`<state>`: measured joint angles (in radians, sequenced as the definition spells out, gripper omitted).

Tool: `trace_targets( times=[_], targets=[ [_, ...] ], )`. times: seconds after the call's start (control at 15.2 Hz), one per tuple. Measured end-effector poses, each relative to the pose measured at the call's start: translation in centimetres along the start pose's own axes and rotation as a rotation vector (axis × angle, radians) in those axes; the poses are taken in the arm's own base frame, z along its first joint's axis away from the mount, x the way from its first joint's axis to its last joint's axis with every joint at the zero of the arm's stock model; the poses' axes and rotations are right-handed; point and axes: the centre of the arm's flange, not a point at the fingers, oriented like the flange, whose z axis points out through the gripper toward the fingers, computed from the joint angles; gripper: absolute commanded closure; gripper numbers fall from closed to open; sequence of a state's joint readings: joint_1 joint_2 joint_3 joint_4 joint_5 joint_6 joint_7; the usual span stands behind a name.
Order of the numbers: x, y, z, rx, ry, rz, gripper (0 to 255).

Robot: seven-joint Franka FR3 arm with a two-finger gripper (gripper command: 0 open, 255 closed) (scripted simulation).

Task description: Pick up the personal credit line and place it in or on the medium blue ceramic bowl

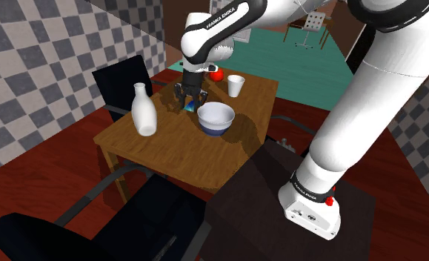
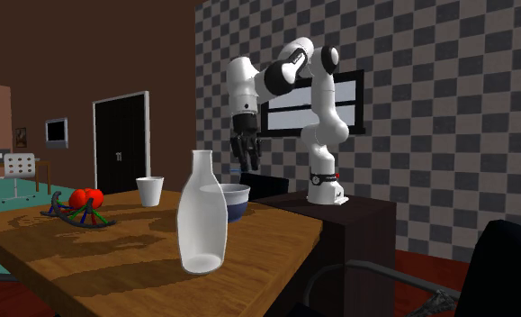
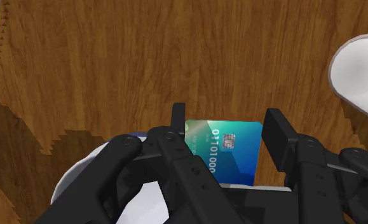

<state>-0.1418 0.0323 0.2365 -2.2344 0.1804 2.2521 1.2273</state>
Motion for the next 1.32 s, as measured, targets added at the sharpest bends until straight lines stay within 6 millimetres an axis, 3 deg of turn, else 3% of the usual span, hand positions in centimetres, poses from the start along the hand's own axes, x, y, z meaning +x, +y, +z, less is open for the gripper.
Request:
trace_targets(
  times=[0.66,1.32],
  targets=[
    [10.5,6.8,-2.2,0.0,0.0,0.0,255],
    [12.0,7.4,2.5,0.0,-0.001,-0.001,255]
  ],
)
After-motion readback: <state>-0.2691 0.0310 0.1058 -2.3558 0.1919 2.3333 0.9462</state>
